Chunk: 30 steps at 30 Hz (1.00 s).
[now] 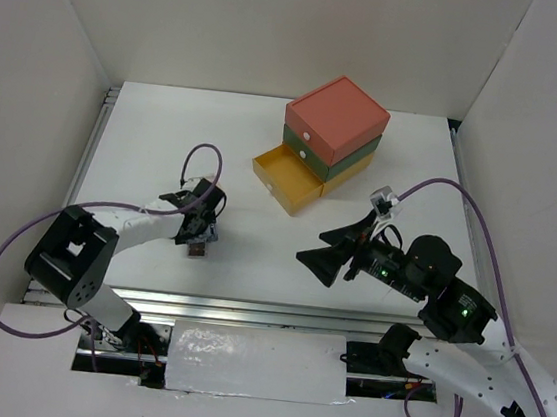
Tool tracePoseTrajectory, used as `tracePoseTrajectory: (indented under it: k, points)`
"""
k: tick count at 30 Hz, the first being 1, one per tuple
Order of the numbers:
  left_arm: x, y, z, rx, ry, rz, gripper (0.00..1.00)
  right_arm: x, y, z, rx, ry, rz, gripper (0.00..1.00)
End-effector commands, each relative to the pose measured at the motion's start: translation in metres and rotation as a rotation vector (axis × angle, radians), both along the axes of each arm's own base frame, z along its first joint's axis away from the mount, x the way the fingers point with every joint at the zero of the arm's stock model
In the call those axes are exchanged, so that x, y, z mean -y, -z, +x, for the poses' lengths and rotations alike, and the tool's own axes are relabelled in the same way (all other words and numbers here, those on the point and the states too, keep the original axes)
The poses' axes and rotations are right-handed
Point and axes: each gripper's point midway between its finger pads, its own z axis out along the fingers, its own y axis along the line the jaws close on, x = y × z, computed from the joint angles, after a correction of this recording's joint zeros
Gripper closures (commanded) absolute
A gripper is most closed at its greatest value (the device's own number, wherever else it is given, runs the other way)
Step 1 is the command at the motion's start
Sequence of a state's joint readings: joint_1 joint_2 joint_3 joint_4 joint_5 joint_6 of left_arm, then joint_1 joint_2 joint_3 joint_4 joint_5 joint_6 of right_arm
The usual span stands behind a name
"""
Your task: Organize the makeup
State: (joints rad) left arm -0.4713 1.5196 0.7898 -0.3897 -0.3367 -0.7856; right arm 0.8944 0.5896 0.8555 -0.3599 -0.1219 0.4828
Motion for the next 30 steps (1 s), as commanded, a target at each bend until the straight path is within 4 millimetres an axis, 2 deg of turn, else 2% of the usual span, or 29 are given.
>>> tracePoseTrajectory:
  k: [1,2,4,5,7,8,10,11,13,16,18,19,21,22,24,27,28,30]
  points:
    - [0.026,-0.002,-0.002,-0.004,0.036,-0.063,0.76,0.003,-0.012,-0.001,0.033,0.011,0.028,0.0]
    - [0.04,-0.02,0.004,0.046,0.06,-0.092,0.79,0.006,-0.016,0.0,0.043,0.02,0.029,0.0]
    - [0.058,-0.044,0.01,0.106,0.087,-0.13,0.8,0.009,-0.017,0.001,0.046,0.036,0.027,0.0]
    - [0.075,-0.071,0.017,0.171,0.108,-0.172,0.82,0.011,-0.021,0.0,0.055,0.042,0.035,0.0]
    - [0.095,-0.096,0.019,0.229,0.136,-0.215,0.82,0.014,-0.021,0.002,0.055,0.059,0.033,0.0]
    - [0.104,-0.123,0.027,0.292,0.133,-0.259,0.82,0.016,-0.023,0.001,0.056,0.061,0.04,0.0]
    - [0.12,-0.147,0.031,0.351,0.147,-0.307,0.82,0.018,-0.023,0.001,0.053,0.067,0.035,0.0]
    - [0.131,-0.17,0.041,0.419,0.152,-0.358,0.81,0.02,-0.025,0.001,0.056,0.073,0.036,0.0]
    - [0.147,-0.197,0.054,0.487,0.154,-0.434,0.8,0.022,-0.025,0.001,0.054,0.08,0.026,0.0]
    - [0.167,-0.199,0.075,0.531,0.15,-0.482,0.8,0.027,-0.029,0.003,0.054,0.109,0.035,0.0]
    - [0.188,-0.226,0.098,0.614,0.066,-0.617,0.79,0.029,-0.03,0.002,0.054,0.112,0.042,0.0]
    - [0.195,-0.221,0.106,0.621,0.032,-0.653,0.77,0.03,-0.032,0.001,0.054,0.112,0.048,0.0]
    - [0.204,-0.236,0.124,0.7,-0.017,-0.74,0.76,0.034,-0.032,0.003,0.047,0.139,0.047,0.0]
    - [0.209,-0.229,0.133,0.704,-0.042,-0.754,0.76,0.035,-0.032,0.002,0.044,0.139,0.051,0.0]
    - [0.213,-0.231,0.148,0.745,-0.08,-0.772,0.73,0.037,-0.031,0.001,0.038,0.142,0.05,0.0]
    - [0.217,-0.211,0.173,0.737,-0.127,-0.743,0.66,0.041,-0.032,-0.003,0.029,0.143,0.059,0.0]
    - [0.222,-0.2,0.182,0.708,-0.138,-0.729,0.66,0.042,-0.032,-0.005,0.028,0.139,0.064,0.0]
    - [0.218,-0.187,0.194,0.686,-0.165,-0.709,0.66,0.042,-0.029,-0.007,0.019,0.13,0.067,0.0]
